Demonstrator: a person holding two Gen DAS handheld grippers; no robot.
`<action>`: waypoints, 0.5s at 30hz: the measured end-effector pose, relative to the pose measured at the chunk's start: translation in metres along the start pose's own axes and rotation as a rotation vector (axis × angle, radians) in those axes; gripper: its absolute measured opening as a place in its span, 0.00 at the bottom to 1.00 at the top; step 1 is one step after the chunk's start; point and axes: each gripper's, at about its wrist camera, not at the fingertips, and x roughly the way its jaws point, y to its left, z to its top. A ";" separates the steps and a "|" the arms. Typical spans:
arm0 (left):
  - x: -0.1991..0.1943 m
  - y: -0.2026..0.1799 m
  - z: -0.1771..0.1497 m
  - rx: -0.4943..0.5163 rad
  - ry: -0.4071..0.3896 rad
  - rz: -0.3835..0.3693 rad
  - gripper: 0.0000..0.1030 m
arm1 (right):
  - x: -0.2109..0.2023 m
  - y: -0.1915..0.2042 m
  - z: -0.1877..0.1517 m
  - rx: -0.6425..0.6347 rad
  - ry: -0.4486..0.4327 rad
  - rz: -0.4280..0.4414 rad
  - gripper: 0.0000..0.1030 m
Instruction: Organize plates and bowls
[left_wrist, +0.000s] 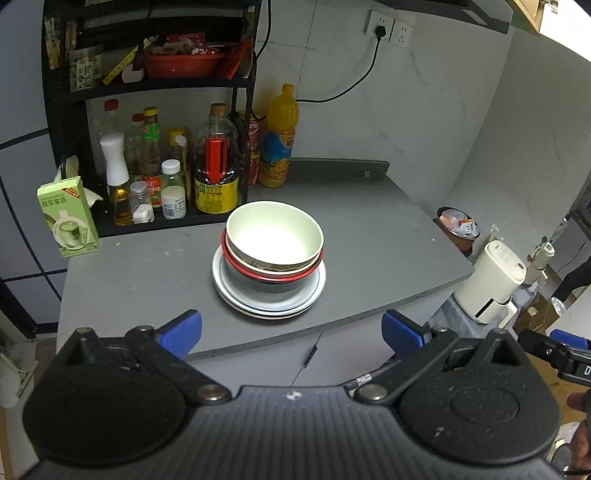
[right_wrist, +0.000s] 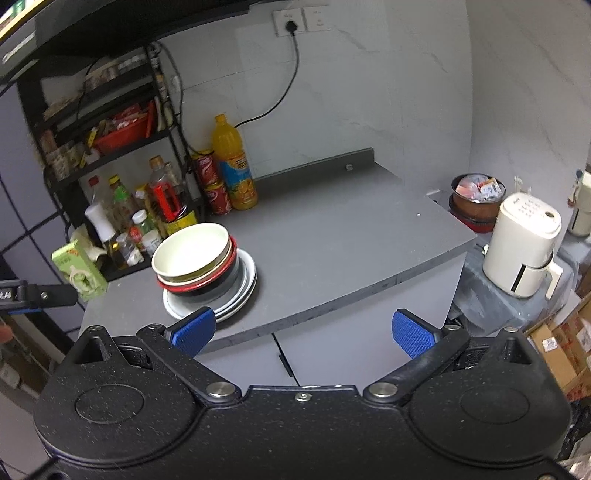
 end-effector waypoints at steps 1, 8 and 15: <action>0.000 0.000 -0.001 0.008 0.004 -0.003 1.00 | -0.001 0.002 -0.001 -0.012 0.000 0.000 1.00; 0.003 0.000 -0.005 0.040 -0.008 0.017 1.00 | -0.007 0.008 -0.002 -0.013 -0.014 -0.007 1.00; 0.012 0.001 -0.006 0.042 -0.002 0.016 1.00 | -0.004 0.006 -0.005 -0.006 -0.009 -0.033 1.00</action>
